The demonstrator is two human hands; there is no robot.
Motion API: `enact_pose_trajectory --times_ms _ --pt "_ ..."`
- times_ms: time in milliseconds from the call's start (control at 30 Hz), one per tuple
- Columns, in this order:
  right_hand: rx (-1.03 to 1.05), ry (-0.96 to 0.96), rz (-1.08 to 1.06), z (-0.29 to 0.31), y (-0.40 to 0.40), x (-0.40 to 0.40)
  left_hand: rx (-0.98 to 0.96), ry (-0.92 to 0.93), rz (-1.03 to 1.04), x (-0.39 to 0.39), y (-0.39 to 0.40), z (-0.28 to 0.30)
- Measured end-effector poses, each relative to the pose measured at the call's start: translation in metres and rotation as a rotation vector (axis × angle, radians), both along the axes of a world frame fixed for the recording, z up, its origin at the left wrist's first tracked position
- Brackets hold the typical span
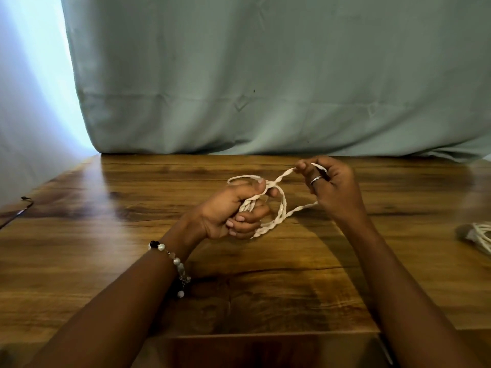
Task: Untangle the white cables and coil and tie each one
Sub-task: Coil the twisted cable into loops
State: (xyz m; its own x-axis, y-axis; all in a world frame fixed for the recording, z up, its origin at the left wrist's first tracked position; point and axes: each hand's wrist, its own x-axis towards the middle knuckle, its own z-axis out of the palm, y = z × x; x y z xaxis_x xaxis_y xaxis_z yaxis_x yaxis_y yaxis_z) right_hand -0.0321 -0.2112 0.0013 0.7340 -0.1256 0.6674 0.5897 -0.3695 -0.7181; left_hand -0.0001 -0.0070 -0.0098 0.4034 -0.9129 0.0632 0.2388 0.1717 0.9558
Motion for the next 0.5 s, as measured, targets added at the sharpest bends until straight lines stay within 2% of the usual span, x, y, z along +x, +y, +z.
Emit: enact_pose_trajectory --times_ms 200,300,400,500 --pt "-0.530 -0.087 -0.220 -0.013 -0.002 0.010 -0.215 0.177 -0.194 0.000 0.003 0.003" --pt "-0.687 -0.066 -0.129 -0.018 0.001 0.011 -0.326 0.223 -0.110 0.003 0.001 0.005" --pt "-0.828 0.090 -0.012 -0.026 0.010 0.012 -0.406 0.198 0.043 0.006 -0.001 0.006" --pt "-0.902 0.191 0.034 -0.032 0.015 0.014 -0.484 0.229 0.111 0.008 0.003 0.011"
